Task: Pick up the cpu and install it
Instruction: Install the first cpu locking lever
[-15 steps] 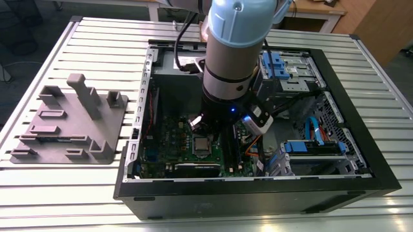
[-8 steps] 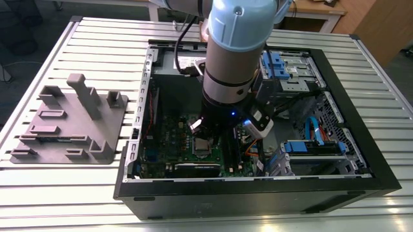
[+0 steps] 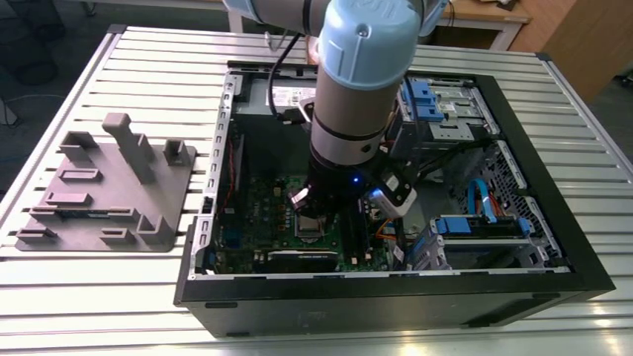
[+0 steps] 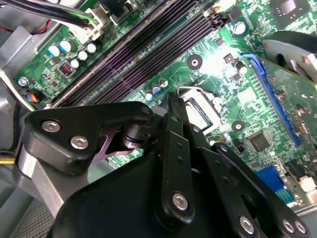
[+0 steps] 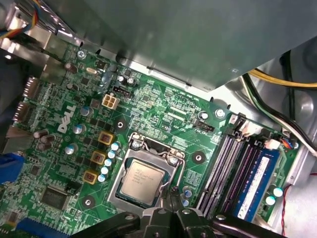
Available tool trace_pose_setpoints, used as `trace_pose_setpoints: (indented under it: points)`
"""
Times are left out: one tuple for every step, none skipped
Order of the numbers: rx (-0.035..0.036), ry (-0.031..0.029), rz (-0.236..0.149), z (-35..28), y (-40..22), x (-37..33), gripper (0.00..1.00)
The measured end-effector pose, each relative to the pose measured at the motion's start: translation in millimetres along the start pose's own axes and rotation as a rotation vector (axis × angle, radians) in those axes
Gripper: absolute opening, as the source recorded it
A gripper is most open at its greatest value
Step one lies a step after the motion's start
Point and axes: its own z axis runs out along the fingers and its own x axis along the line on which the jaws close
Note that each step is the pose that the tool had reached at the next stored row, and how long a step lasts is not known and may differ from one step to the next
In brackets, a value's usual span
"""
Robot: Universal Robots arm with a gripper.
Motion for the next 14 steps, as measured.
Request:
trace_pose_setpoints:
  points:
    - [-0.0001, -0.0001, 0.0, 1.6, -0.1, 0.0, 0.11]
    - [-0.0002, -0.0001, 0.0, 2.7, -0.1, 0.0, 0.11]
    - [-0.0001, -0.0001, 0.0, 3.2, -0.1, 0.0, 0.11]
    - [0.0, 0.0, 0.0, 3.2, -0.1, 0.0, 0.11]
    - [0.0, 0.0, 0.0, 3.3, -0.1, 0.0, 0.11]
    - [-0.0001, -0.0001, 0.0, 3.4, -0.1, 0.0, 0.11]
    - [-0.0003, -0.0003, 0.0, 3.7, -0.2, 0.1, 0.11]
    - [-0.0004, -0.0004, 0.0, 3.8, -0.4, 0.1, 0.11]
    - [-0.0004, -0.0003, 0.0, 3.8, -0.9, 0.3, 0.11]
    - [-0.0004, -0.0004, 0.0, 3.8, -1.5, 0.5, 0.11]
    - [-0.0005, -0.0004, 0.0, 3.8, -2.3, 0.8, 0.11]
    - [-0.0005, -0.0004, 0.0, 3.8, -3.1, 1.2, 0.11]
    - [-0.0005, -0.0004, 0.0, 3.8, -3.8, 1.5, 0.11]
    - [-0.0004, -0.0003, 0.0, 3.8, -4.3, 1.8, 0.11]
